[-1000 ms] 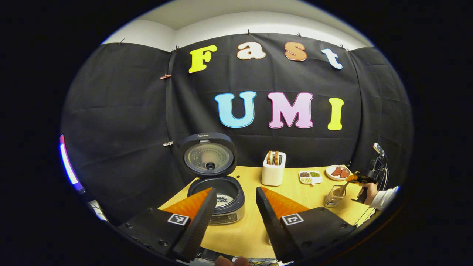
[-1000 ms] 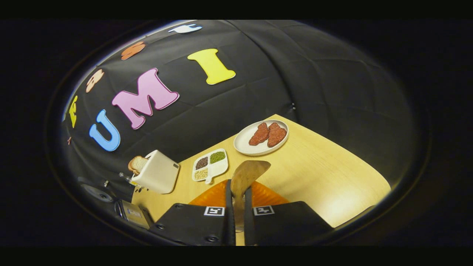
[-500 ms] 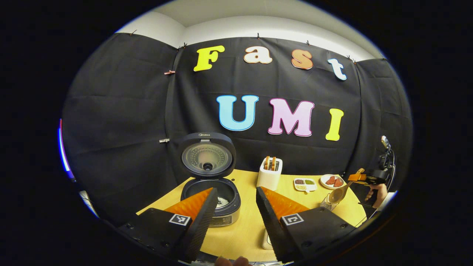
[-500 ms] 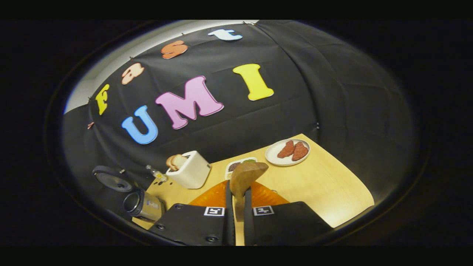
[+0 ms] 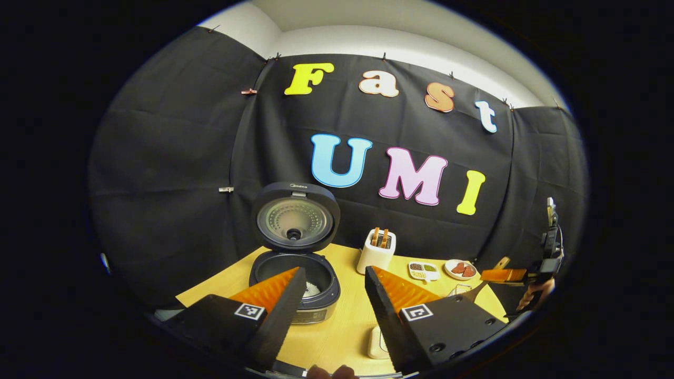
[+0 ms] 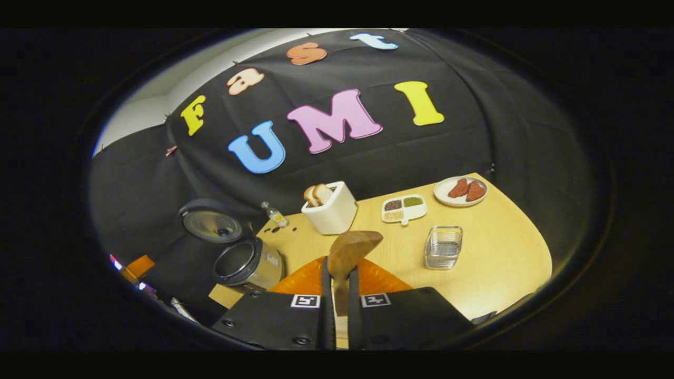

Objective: Close the left gripper, press the button to open the rice cooker; take a wooden spoon from the chopstick holder with the right hand, scoop a spoonful of rice and pour it into the rice cooker, then put the wooden spoon back into the chopstick holder.

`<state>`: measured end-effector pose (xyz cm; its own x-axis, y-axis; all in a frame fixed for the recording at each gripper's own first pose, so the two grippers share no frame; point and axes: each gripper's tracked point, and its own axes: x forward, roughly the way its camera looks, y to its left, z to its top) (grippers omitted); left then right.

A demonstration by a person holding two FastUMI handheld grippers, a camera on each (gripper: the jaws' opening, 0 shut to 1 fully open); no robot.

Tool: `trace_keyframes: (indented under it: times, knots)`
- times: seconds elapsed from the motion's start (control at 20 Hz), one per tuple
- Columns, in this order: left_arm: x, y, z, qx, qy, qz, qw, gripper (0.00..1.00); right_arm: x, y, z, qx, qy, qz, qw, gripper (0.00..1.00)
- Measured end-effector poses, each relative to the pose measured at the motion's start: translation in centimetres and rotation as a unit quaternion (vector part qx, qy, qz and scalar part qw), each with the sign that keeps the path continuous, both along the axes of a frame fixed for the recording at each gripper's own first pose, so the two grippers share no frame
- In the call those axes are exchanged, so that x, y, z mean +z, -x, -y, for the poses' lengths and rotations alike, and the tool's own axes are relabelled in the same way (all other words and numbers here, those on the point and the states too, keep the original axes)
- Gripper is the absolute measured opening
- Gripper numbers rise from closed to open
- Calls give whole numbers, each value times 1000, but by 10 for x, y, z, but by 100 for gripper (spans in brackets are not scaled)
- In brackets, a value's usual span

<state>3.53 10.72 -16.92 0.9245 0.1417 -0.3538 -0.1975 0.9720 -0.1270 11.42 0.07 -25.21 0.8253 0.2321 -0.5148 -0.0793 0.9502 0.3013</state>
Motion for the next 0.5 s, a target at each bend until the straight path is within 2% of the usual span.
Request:
trace_keyframes:
  times: [0.1, 0.15, 0.35, 0.4, 0.45, 0.5]
  knots:
    - [0, 4, -9, -2, 9, 6, 1000, 80, -25, 7, -11, 8, 32, -15, 999, 13]
    - [-4, 5, -13, -5, 12, 5, 1000, 79, -40, 11, -19, 12, 45, -24, 999, 9]
    - [-11, 10, -28, -17, 24, 4, 1000, 80, -92, 24, -35, 21, 103, -53, 993, 9]
    - [-11, 11, -34, -18, 26, 6, 1000, 80, -101, 27, -39, 19, 109, -61, 992, 14]
    - [-13, 11, -38, -18, 31, 6, 999, 79, -110, 31, -42, 17, 114, -69, 991, 9]
    - [-13, 12, -41, -18, 37, 7, 999, 79, -116, 35, -45, 16, 120, -73, 990, 13]
